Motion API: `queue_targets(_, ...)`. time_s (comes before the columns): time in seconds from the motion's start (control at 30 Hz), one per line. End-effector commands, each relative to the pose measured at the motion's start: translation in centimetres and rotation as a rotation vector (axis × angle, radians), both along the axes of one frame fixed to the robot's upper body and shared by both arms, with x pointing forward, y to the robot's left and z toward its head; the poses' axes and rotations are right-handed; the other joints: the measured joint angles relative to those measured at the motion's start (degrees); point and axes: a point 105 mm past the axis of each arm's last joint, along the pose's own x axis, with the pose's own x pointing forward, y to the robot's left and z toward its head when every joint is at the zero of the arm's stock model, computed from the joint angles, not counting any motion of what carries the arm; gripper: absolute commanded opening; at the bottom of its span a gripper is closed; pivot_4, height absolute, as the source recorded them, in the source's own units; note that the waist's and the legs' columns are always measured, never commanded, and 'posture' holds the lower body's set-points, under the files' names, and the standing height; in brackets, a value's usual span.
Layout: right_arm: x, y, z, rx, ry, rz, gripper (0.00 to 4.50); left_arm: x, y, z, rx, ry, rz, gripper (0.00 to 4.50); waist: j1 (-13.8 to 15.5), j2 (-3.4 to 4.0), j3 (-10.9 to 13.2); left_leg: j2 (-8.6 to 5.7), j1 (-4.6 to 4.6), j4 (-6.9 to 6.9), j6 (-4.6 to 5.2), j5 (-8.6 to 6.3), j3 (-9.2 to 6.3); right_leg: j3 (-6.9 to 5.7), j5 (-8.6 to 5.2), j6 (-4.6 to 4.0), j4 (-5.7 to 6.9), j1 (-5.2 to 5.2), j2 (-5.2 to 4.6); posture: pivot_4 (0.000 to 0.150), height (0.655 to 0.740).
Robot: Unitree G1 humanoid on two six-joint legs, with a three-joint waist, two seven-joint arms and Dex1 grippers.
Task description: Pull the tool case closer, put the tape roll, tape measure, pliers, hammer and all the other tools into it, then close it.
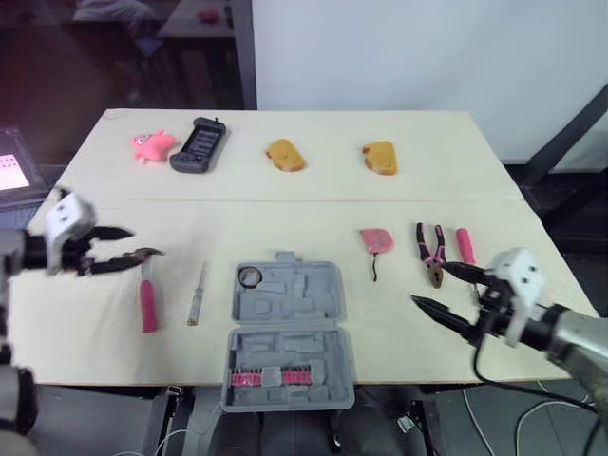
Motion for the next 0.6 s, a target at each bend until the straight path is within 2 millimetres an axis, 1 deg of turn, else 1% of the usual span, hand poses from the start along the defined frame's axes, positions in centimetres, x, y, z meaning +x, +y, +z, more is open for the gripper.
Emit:
queue_targets(0.03, -0.6, -3.7, 0.1, -0.086, -0.026, -0.031, 4.5, -3.5, 4.5, 0.7, 0.085, -0.03, 0.152, 4.44, -0.2, -0.02, 0.0, 0.02, 0.01, -0.02, 0.0, 0.0, 0.05, 0.02, -0.01, -0.02, 0.0, -0.01, 0.0, 0.15, 0.74)
queue_targets(0.1, -0.9, -4.9, 0.2, -0.079, -0.027, -0.05, 4.5, -5.4, 5.8, 0.0, 0.077, -0.028, 0.217, 4.44, -0.1, 0.01, 0.0, 0.04, 0.05, -0.1, 0.0, 0.0, 0.12, 0.03, -0.05, -0.09, 0.0, -0.06, -0.02, 0.15, 0.74)
queue_targets(0.17, -1.3, -5.8, 0.3, -0.075, -0.028, -0.058, 4.5, -6.6, 6.6, -0.2, 0.055, -0.045, 0.27, 4.44, 0.1, 0.09, 0.0, 0.05, 0.09, -0.12, -0.01, 0.0, 0.15, 0.03, -0.09, -0.17, 0.0, -0.06, -0.04, 0.15, 0.74)
queue_targets(0.23, -1.7, -6.9, 0.3, -0.081, -0.013, -0.079, 4.5, -8.7, 7.6, -1.0, 0.096, -0.028, 0.317, 4.44, 0.2, 0.08, 0.0, 0.08, 0.08, -0.1, -0.01, 0.0, 0.15, 0.01, -0.19, -0.33, 0.01, -0.04, -0.04, 0.15, 0.74)
queue_targets(0.3, -2.0, -7.9, 0.3, -0.08, -0.005, -0.099, 4.5, -10.0, 8.1, -1.3, 0.1, -0.03, 0.345, 4.44, 0.2, 0.08, 0.0, 0.09, 0.09, -0.1, -0.01, -0.01, 0.23, 0.04, -0.2, -0.35, 0.01, -0.04, -0.08, 0.15, 0.74)
queue_targets(0.4, -2.2, -8.7, 0.0, -0.079, 0.01, -0.107, 4.5, -10.8, 8.0, -1.3, 0.09, -0.05, 0.363, 4.44, 0.3, 0.03, 0.0, 0.08, 0.09, -0.1, -0.02, -0.01, 0.25, 0.04, -0.22, -0.36, 0.0, -0.04, -0.1, 0.15, 0.74)
queue_targets(0.47, -2.2, -8.9, -0.3, -0.08, 0.016, -0.105, 4.5, -11.1, 7.9, -1.4, 0.092, -0.053, 0.364, 4.44, 0.3, 0.03, 0.0, 0.08, 0.1, -0.1, -0.02, -0.01, 0.25, 0.04, -0.35, -0.58, 0.0, -0.03, -0.09, 0.15, 0.74)
queue_targets(0.6, -2.2, -9.2, -0.7, -0.078, 0.02, -0.112, 4.5, -11.4, 7.7, -1.6, 0.101, -0.056, 0.37, 4.44, 0.0, 0.06, 0.0, 0.08, 0.13, -0.12, -0.02, -0.01, 0.28, 0.05, -0.36, -0.57, 0.0, -0.03, -0.09, 0.15, 0.74)
